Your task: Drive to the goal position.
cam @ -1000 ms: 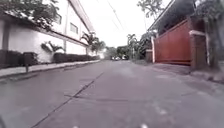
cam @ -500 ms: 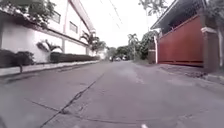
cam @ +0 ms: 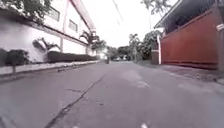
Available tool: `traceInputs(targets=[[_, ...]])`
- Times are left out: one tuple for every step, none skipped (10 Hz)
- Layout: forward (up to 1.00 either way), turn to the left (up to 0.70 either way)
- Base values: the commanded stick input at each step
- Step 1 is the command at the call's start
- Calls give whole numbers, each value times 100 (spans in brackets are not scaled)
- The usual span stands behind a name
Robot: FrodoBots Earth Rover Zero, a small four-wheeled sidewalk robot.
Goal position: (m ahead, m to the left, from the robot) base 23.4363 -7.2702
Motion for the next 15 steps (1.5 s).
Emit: traceInputs(targets=[[100,1],[100,1],[100,1],[100,1],[100,1],[100,1],[100,1],[100,1],[100,1],[100,1],[100,1],[100,1],[100,1],[100,1],[100,-2]])
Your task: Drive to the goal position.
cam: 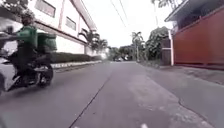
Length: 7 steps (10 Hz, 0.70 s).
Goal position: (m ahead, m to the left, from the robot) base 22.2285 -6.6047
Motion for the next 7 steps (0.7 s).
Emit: traceInputs(targets=[[100,-23],[100,-36],[100,-39],[100,-39],[100,-33],[100,-20],[100,-1]])
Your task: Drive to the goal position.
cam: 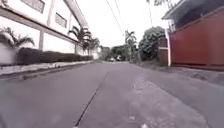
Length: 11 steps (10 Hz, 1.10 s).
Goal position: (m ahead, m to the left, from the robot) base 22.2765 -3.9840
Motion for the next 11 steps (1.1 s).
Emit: traceInputs(targets=[[100,1],[100,1],[100,1],[100,1],[100,1],[100,1],[100,1],[100,1],[100,1],[100,1],[100,1]])
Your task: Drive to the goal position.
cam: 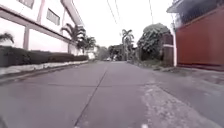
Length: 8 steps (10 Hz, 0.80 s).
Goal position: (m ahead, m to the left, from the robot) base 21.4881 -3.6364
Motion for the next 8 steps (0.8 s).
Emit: traceInputs(targets=[[100,1],[100,1],[100,1],[100,1],[100,1],[100,1],[100,1],[100,1]])
